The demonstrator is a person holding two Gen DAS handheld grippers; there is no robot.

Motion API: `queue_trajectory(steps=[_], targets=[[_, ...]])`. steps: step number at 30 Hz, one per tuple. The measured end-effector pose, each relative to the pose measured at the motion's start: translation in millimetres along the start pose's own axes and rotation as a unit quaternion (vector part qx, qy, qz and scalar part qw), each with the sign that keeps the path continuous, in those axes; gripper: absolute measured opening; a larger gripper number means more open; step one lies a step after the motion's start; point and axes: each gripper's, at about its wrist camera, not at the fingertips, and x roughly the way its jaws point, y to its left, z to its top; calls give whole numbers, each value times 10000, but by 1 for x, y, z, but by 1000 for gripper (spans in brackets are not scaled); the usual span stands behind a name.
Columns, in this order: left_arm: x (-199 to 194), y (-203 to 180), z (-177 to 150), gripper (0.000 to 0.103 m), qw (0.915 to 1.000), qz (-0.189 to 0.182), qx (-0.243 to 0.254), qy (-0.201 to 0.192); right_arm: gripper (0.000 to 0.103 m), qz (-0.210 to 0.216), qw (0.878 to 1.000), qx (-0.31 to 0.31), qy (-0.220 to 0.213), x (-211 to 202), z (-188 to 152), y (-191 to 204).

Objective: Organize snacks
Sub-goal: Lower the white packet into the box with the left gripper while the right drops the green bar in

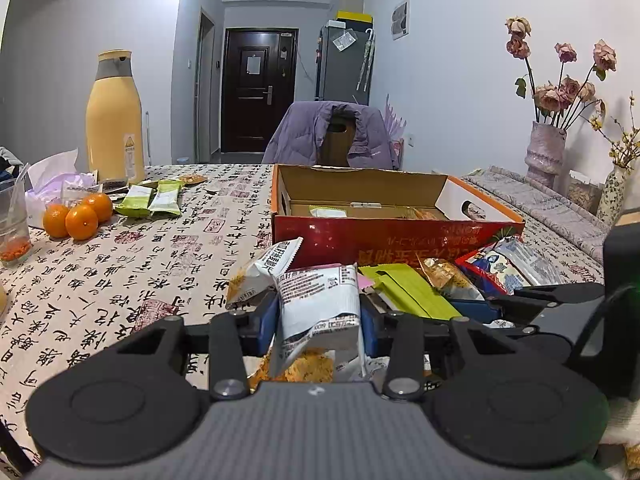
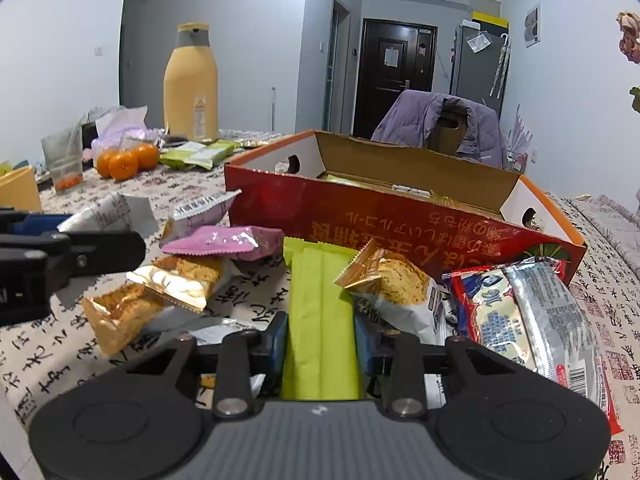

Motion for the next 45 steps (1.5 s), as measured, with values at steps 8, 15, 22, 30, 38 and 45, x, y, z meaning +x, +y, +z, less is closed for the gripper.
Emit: queue_trajectory(steps=[8, 15, 22, 30, 38, 45], targets=[[0, 0, 10, 41, 9999, -64, -67, -47, 34, 121, 9992, 132, -366, -20, 6, -5], [3, -3, 29, 41, 9996, -159, -175, -171, 34, 171, 9966, 163, -789, -42, 27, -14], [17, -14, 58, 41, 9991, -202, -128, -338, 34, 103, 9932, 308, -1119, -47, 58, -39], [50, -26, 111, 41, 9984, -249, -233, -450, 34, -71, 9901, 401, -1341, -40, 103, -78], [106, -35, 151, 41, 9996, 90, -175, -189, 34, -385, 9919, 661, -1012, 2, 141, -125], [159, -42, 152, 41, 9987, 427, -25, 259, 34, -692, 9939, 775, -373, 58, 143, -157]])
